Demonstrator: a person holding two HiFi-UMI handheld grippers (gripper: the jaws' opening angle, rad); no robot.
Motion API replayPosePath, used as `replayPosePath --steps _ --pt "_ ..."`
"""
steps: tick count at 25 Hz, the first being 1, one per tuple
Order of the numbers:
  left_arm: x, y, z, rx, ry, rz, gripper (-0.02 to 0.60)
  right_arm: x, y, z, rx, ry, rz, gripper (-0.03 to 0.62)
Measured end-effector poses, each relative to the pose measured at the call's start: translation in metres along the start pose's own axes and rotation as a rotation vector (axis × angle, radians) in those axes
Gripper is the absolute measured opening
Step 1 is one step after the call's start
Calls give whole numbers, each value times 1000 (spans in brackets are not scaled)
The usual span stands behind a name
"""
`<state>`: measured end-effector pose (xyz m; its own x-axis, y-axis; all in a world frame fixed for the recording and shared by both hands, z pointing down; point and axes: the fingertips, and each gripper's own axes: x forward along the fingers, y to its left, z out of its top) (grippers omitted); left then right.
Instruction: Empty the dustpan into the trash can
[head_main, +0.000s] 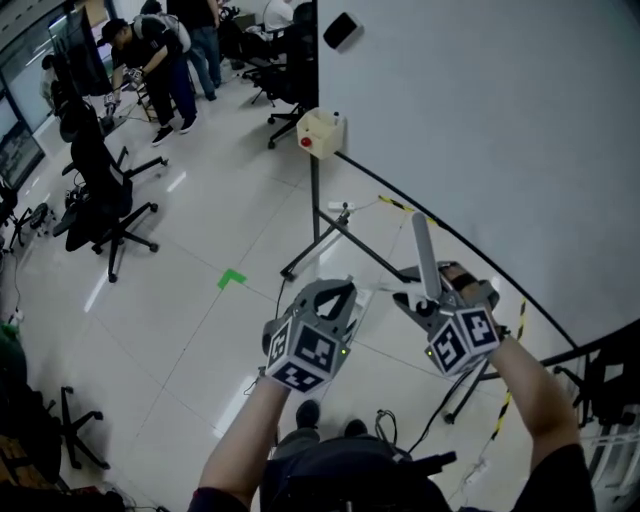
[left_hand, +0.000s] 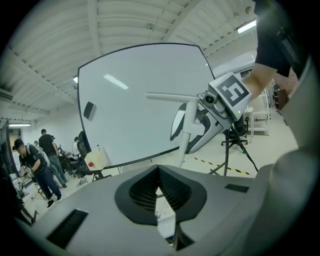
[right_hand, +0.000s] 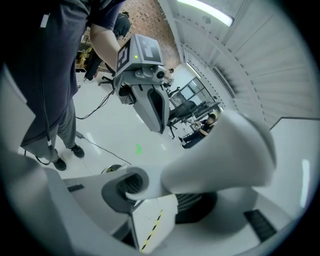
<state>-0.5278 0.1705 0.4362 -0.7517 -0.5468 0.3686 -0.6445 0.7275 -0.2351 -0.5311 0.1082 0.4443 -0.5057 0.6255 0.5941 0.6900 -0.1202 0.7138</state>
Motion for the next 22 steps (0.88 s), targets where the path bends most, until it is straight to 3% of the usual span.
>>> replayPosePath --steps 10,22 --pt "-5 29 -8 -44 -40 -48 -2 -8 -31 13 74 55 -76 184" --pt "-29 64 7 -69 -141 -77 -2 -39 -84 44 206 121 -201 183"
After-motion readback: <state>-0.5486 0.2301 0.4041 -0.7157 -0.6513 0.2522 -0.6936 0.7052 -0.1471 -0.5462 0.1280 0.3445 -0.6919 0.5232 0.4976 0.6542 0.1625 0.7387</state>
